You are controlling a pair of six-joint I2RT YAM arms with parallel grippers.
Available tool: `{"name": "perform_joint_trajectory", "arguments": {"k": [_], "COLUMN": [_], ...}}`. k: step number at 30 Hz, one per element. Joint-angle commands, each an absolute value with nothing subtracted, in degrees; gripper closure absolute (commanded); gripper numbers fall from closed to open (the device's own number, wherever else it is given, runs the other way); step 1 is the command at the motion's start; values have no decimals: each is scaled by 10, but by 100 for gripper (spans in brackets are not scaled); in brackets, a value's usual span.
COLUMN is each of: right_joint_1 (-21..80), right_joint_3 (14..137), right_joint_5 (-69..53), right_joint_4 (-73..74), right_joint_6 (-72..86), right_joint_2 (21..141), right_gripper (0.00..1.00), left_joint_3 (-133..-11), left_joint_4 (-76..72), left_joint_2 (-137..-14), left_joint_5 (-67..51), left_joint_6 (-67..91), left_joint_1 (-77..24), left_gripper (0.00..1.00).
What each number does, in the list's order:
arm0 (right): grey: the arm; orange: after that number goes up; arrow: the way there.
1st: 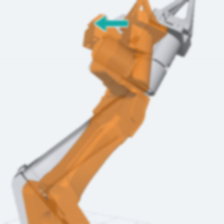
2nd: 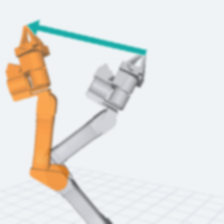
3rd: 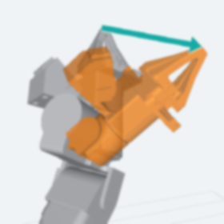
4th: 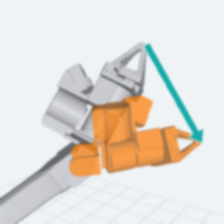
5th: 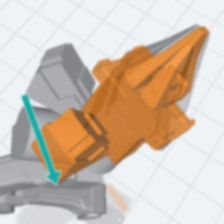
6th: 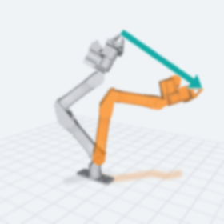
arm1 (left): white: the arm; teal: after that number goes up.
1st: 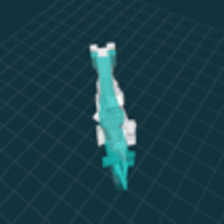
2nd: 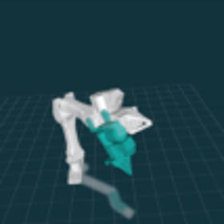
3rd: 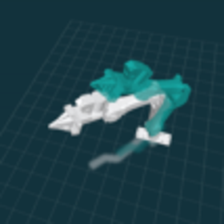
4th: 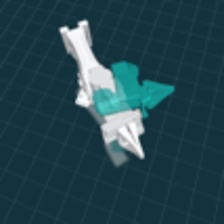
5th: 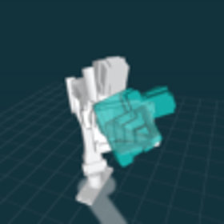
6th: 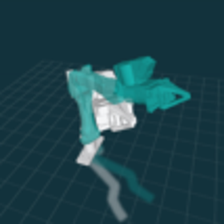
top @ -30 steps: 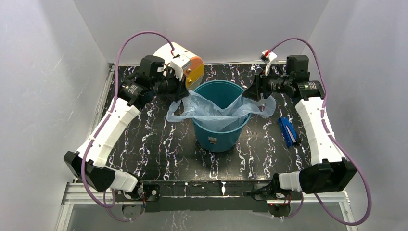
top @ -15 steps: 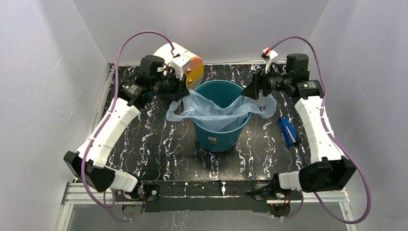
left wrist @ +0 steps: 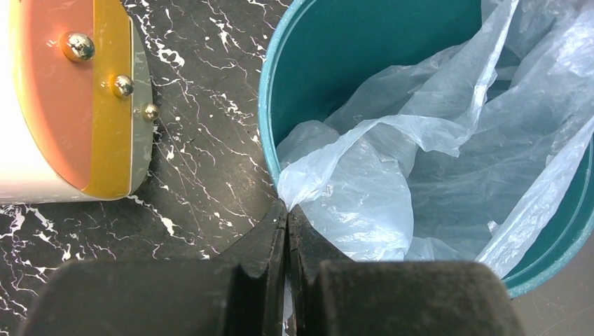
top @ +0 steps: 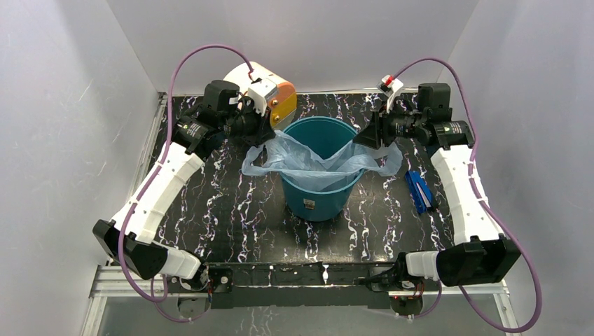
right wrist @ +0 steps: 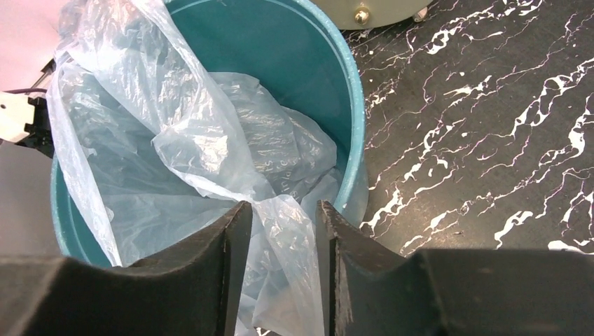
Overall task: Put the trash bags into the trash bin
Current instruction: Place the trash bag in the trash bin.
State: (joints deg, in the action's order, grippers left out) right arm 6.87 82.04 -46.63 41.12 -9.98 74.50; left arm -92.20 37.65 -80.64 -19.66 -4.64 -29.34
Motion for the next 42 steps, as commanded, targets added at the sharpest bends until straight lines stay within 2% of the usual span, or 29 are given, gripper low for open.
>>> {"name": "perform_joint_trajectory", "arguments": {"k": [1, 4, 9, 13, 15, 17, 32, 42], "right_joint_1": [69, 69, 69, 69, 69, 69, 69, 69], "right_joint_3": [815, 813, 820, 835, 838, 850, 817, 801], "right_joint_5": [-455, -448, -452, -464, -460, -444, -258, -239], "right_joint_4": [417, 416, 427, 435, 436, 441, 341, 296], "right_joint_6": [-112, -106, -102, -93, -91, -87, 15, 68], "right_joint_2": [725, 725, 727, 730, 728, 731, 724, 751], "right_gripper": [55, 64, 67, 73, 81, 100, 100, 100], "left_joint_3": [-922, -922, -917, -908, -904, -898, -881, -871], "left_joint_4": [363, 361, 358, 351, 346, 339, 321, 288], "left_joint_2": [-779, -778, -772, -768, -765, -760, -765, -782], "left_joint_5": [-185, -181, -176, -166, -159, -150, -77, -87], "left_joint_6": [-40, -37, -36, -29, -23, -16, 27, 44], "left_joint_1": [-289, -289, -289, -288, -287, -287, -270, -257], "left_gripper": [100, 100, 100, 100, 100, 100, 100, 100]}}
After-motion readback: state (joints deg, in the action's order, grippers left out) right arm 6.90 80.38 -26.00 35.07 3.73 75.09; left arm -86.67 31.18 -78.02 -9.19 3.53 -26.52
